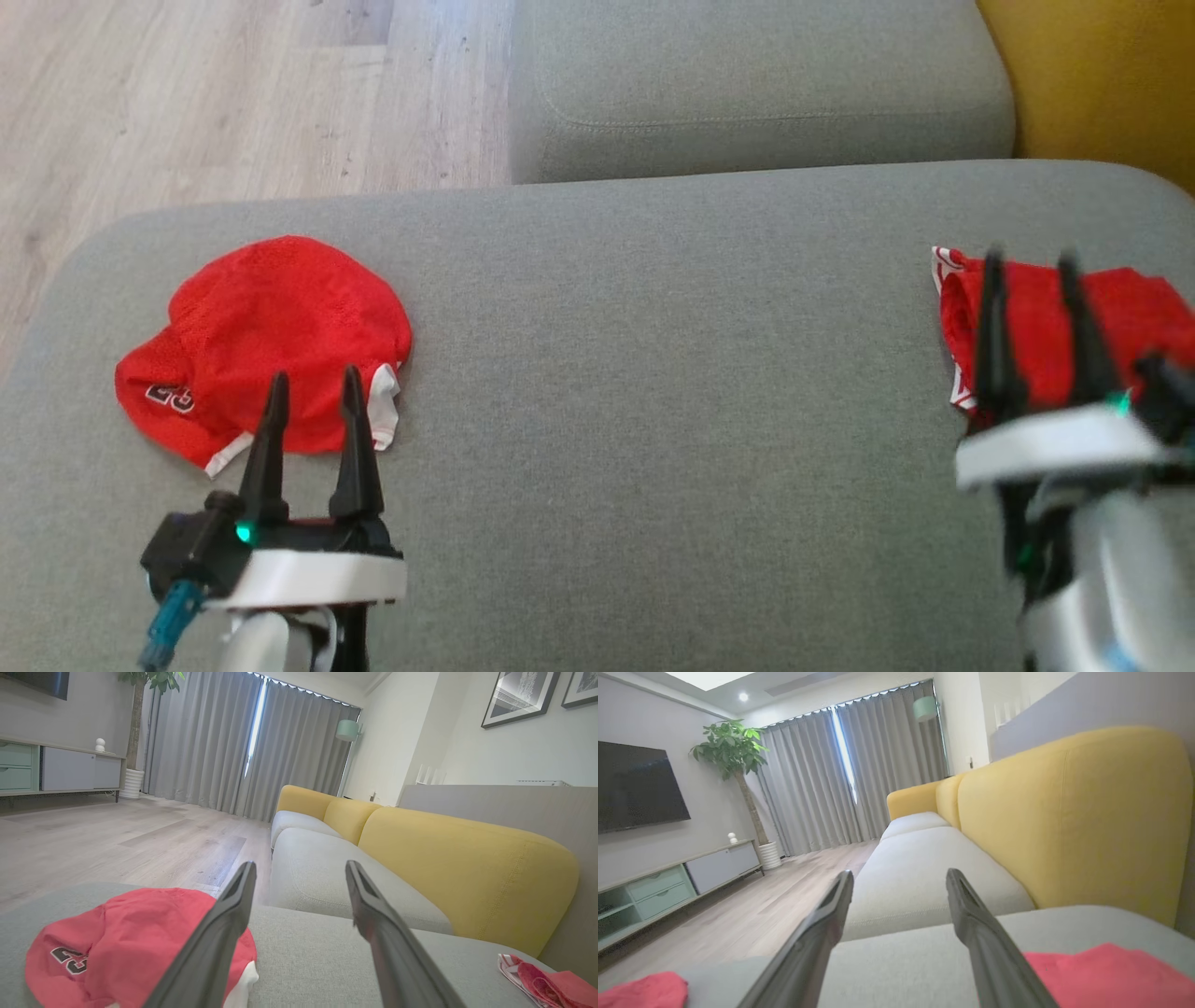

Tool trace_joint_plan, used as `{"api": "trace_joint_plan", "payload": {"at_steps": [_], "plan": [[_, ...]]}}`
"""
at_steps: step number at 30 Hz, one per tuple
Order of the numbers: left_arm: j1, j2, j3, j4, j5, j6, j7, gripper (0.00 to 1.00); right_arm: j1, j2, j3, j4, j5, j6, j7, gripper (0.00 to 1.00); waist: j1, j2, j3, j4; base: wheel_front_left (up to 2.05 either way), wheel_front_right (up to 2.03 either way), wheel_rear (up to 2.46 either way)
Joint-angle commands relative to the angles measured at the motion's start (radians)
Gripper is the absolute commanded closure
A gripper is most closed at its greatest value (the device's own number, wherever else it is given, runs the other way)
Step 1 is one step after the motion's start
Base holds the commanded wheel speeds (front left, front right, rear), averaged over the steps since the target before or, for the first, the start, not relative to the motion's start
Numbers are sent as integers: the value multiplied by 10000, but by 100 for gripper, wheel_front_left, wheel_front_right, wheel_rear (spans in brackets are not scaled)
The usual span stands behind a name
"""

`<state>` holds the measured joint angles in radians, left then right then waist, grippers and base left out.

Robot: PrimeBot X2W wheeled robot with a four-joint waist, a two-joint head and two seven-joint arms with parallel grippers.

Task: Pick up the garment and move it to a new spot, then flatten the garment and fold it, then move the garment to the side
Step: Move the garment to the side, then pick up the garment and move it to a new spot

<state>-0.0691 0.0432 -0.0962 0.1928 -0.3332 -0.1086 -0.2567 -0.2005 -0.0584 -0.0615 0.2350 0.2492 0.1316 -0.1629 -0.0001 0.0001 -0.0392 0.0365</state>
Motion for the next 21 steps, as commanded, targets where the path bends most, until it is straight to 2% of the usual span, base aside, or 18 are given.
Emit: {"api": "trace_joint_plan", "payload": {"at_steps": [1,9,21], "plan": [[-217,70,286,-329,59,47,-51,0,-65,76,428,-150,165,-9,-281,0,1,-1,-36,18,0,0,0],[316,70,160,-405,8,93,-51,0,961,80,1169,732,67,-9,-942,0,1,-1,-73,43,0,0,0],[405,70,122,-419,42,171,-51,0,1237,81,1221,408,60,-9,-986,0,1,-1,-43,117,0,0,0]]}}
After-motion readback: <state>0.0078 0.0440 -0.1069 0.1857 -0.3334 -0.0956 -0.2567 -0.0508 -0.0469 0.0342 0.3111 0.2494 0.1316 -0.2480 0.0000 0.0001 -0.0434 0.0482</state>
